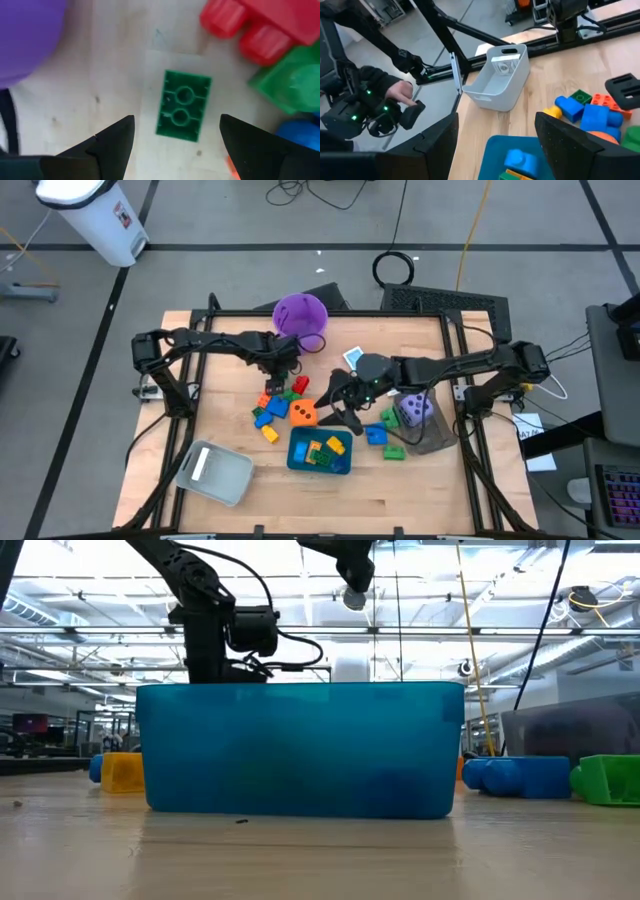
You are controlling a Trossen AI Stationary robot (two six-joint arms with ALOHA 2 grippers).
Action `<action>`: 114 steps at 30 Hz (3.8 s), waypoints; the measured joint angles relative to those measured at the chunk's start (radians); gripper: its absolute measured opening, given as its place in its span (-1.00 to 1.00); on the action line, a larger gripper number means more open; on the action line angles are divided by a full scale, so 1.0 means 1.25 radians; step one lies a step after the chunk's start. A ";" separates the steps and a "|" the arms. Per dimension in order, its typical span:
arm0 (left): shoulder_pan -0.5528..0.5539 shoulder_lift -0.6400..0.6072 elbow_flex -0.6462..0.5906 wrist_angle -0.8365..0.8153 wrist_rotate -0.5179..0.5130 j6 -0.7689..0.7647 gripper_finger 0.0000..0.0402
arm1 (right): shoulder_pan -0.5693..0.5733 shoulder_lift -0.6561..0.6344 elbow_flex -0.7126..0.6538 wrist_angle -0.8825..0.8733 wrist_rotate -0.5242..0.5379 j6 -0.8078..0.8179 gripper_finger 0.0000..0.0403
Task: Pick & Place Toys
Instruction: Put the green game piece into the blue bin
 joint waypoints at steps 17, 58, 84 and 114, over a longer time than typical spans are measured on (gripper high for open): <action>0.018 0.000 -0.081 0.100 0.046 -0.018 0.46 | 0.000 0.006 0.000 0.006 0.021 0.007 0.26; -0.024 -0.339 0.004 0.143 0.280 -0.411 -0.24 | -0.040 0.006 0.000 0.141 0.030 0.053 0.26; -0.216 -0.393 0.004 0.527 0.168 -0.564 -0.25 | -0.137 0.006 0.000 0.303 0.162 0.036 0.26; -0.216 -0.393 0.003 0.619 0.141 -0.539 -0.17 | -0.135 0.004 0.001 0.324 0.078 0.071 -0.34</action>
